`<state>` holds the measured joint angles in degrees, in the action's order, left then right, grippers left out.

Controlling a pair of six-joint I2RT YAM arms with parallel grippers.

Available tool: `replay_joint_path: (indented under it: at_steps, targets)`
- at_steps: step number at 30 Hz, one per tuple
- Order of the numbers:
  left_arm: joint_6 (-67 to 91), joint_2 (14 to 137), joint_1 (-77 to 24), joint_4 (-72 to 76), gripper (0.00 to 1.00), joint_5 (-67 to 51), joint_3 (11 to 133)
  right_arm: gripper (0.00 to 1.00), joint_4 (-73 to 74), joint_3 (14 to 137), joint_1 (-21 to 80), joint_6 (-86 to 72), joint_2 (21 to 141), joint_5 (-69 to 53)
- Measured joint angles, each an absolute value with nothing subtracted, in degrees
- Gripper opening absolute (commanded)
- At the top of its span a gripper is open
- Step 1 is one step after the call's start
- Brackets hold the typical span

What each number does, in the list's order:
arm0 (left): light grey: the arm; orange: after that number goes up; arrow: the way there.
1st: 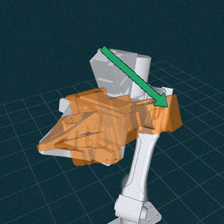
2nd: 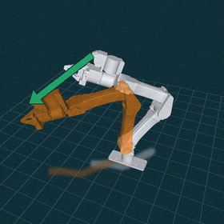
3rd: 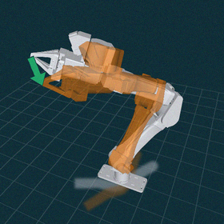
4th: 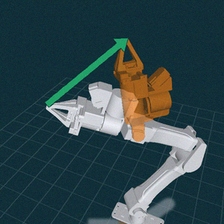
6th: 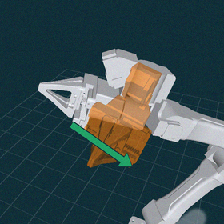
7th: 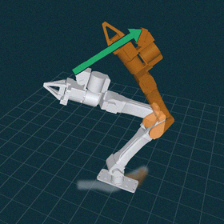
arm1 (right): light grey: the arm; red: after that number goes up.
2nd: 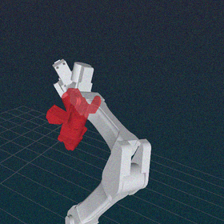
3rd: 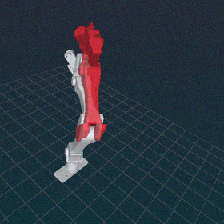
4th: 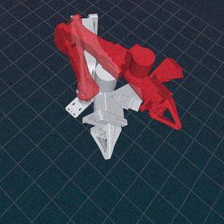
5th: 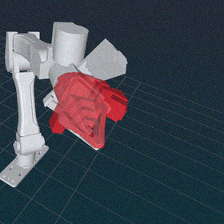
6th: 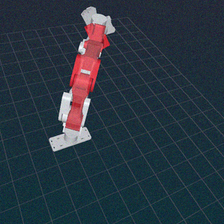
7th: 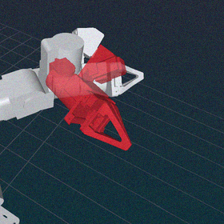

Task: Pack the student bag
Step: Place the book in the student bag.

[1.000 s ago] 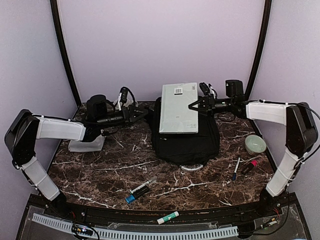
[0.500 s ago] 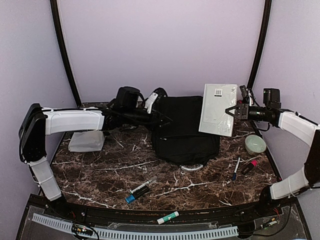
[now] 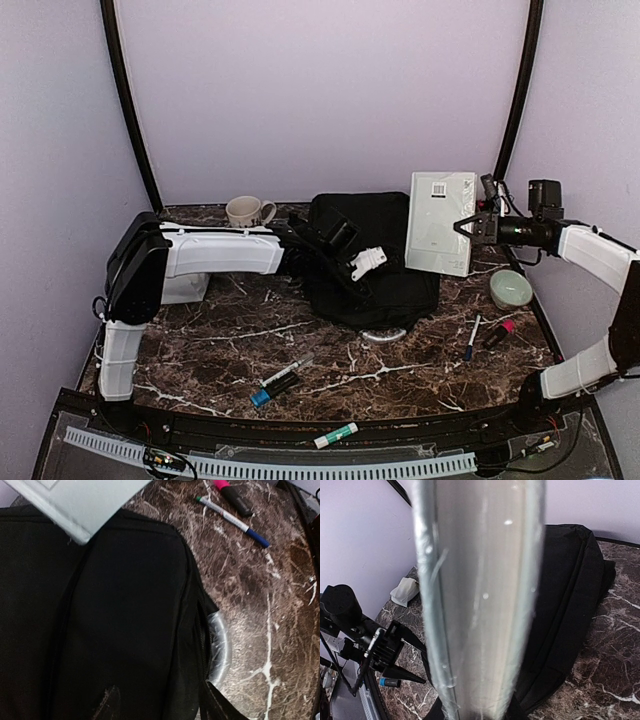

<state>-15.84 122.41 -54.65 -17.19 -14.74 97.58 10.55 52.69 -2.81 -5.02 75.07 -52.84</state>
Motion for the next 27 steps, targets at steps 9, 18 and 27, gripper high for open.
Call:
replay_joint_path:
  at_steps: [9, 18, 27]
  targets:
    - [-20.71, 125.73, -55.92, -20.38, 0.57, -10.9, 98.19, 0.0, 10.44, 52.1, -2.92, -4.97, 74.98, -52.95]
    - [-23.0, 128.05, -56.23, -19.73, 0.39, -9.15, 99.48, 0.0, 10.37, 52.1, -2.92, -4.97, 74.98, -53.01]
    - [-24.23, 128.77, -56.51, -18.5, 0.0, -5.13, 101.23, 0.0, 10.79, 52.21, -3.16, -5.02, 74.98, -52.97]
